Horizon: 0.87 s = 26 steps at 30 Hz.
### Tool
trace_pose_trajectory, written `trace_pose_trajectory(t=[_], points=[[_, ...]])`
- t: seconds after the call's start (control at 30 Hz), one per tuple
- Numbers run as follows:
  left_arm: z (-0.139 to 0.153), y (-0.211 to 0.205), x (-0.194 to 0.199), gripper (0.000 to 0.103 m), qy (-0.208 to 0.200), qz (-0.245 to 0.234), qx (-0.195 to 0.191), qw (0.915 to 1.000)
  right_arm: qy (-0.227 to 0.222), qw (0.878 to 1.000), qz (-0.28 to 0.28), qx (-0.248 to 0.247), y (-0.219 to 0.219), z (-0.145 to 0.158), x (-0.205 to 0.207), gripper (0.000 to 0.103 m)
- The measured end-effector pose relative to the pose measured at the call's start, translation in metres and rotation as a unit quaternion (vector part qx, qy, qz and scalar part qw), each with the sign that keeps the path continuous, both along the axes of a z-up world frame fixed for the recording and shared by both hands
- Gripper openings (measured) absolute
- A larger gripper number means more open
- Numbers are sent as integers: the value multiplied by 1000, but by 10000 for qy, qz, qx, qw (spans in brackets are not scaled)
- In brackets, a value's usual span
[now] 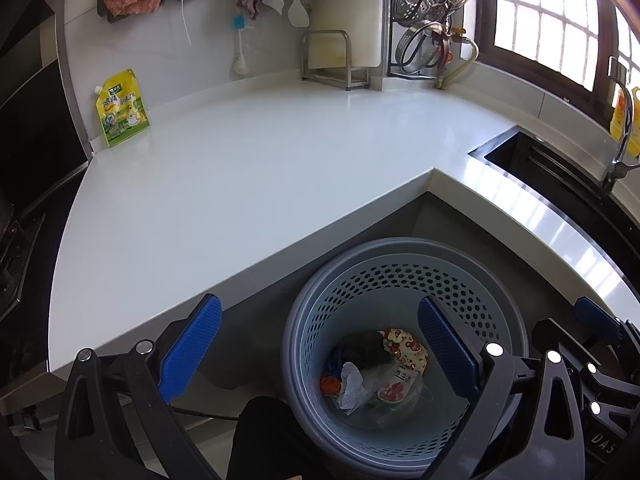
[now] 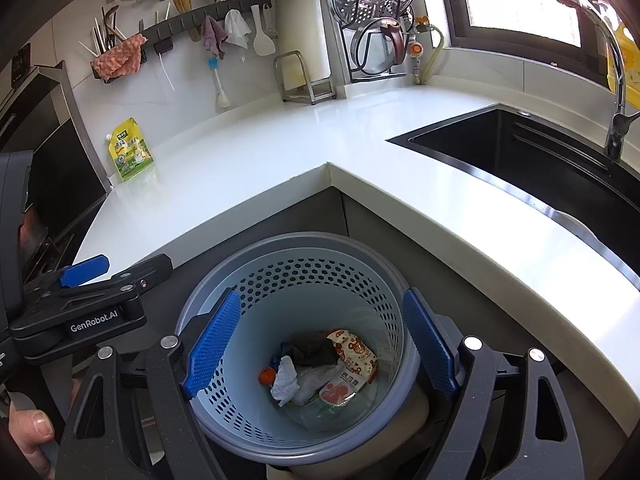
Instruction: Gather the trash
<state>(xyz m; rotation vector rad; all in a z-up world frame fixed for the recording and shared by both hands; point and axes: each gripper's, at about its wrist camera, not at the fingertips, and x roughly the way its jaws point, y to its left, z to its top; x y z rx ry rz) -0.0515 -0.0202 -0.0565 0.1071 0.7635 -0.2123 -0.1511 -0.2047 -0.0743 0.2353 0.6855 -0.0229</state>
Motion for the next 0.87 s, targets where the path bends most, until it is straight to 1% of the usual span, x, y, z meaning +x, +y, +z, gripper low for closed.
trace_pose_trajectory(t=[0.2, 0.37, 0.53, 0.87], points=[[-1, -2, 0, 97, 6, -23, 29, 10000, -1, 10000, 2, 1, 0, 0, 0, 79], [-4, -1, 2, 97, 90, -62, -43, 9999, 10, 10000, -6, 12, 0, 0, 1, 79], [-6, -3, 4, 97, 104, -79, -35, 9999, 32, 10000, -20, 41, -1, -1, 4, 79], [-7, 1, 13, 97, 143, 36, -27, 9999, 98, 9999, -10, 51, -4, -4, 12, 79]])
